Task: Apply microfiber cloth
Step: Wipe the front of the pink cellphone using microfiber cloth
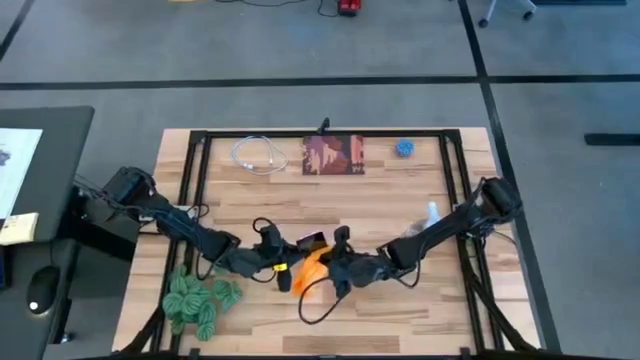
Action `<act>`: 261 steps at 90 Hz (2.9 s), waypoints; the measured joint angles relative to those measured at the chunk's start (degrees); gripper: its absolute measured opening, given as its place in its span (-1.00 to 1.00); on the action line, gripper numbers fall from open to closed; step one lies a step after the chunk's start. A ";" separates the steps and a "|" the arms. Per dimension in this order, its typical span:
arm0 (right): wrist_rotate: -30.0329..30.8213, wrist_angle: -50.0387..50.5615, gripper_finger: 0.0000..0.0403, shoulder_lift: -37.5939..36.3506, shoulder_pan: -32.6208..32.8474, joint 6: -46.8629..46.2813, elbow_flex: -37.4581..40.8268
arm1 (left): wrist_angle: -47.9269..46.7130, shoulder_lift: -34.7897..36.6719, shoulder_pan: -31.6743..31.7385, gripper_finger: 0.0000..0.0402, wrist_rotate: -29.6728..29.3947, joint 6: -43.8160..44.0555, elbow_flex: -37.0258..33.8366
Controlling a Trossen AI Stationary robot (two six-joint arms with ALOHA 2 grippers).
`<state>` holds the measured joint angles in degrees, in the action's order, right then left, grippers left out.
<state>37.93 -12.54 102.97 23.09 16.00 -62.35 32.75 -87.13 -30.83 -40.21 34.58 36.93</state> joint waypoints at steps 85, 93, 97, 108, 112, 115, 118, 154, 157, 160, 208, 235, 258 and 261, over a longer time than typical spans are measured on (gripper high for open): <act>0.36 -15.02 -1.00 8.90 -0.85 2.20 -0.48 | -0.94 -0.22 -0.17 -0.97 -0.12 -1.01 -0.05; 3.62 -12.13 -1.00 8.57 0.13 2.09 -0.54 | -1.00 -0.23 -0.40 -0.97 -0.39 -0.99 0.02; 5.07 -10.27 -1.00 8.29 0.54 2.08 -0.47 | -1.21 -0.24 -0.46 -0.97 -0.39 -0.96 0.02; 7.88 -6.67 -1.00 7.57 1.23 1.63 -0.39 | -1.41 -0.24 -0.52 -0.97 -0.77 -0.89 0.02; 8.76 -5.30 -1.00 7.23 1.36 1.55 -0.37 | -1.41 -0.24 -0.52 -0.97 -0.87 -0.89 0.02; 9.35 -3.97 -1.00 6.81 1.56 1.19 -0.37 | -1.40 -0.24 -0.54 -0.97 -0.93 -0.87 0.02; 10.23 -2.29 -1.00 6.25 1.65 0.83 -0.31 | -1.40 -0.24 -0.55 -0.97 -0.98 -0.78 0.02; 12.13 -0.86 -1.00 2.74 2.92 2.27 0.07 | -1.27 0.00 -0.87 -0.97 -1.20 -0.14 0.09; 12.20 -2.29 -1.00 2.74 2.97 3.23 0.07 | -1.27 0.00 -0.89 -0.97 -1.07 -0.10 0.09; 12.23 -3.62 -1.00 2.74 2.97 3.98 0.07 | -1.27 0.00 -0.90 -0.97 -0.82 -0.05 0.09; 12.66 -21.95 -1.00 2.67 2.93 19.47 -0.13 | -1.67 -0.02 -0.95 -0.97 1.16 -0.02 0.13; -2.26 -22.54 -1.00 3.04 -0.03 13.99 -0.19 | -1.75 -0.17 -1.05 -0.97 1.20 -0.53 0.07; -5.27 -12.65 -1.00 2.93 -1.55 8.80 -0.44 | -2.83 -0.31 -0.86 -0.97 0.05 -0.22 -0.13; -5.20 -11.08 -1.00 2.93 -1.34 8.26 -0.44 | -3.05 -0.31 -0.83 -0.97 0.03 -0.24 -0.13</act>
<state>32.73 -23.63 105.91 21.75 24.26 -62.78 29.71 -87.44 -31.66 -40.18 34.34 36.80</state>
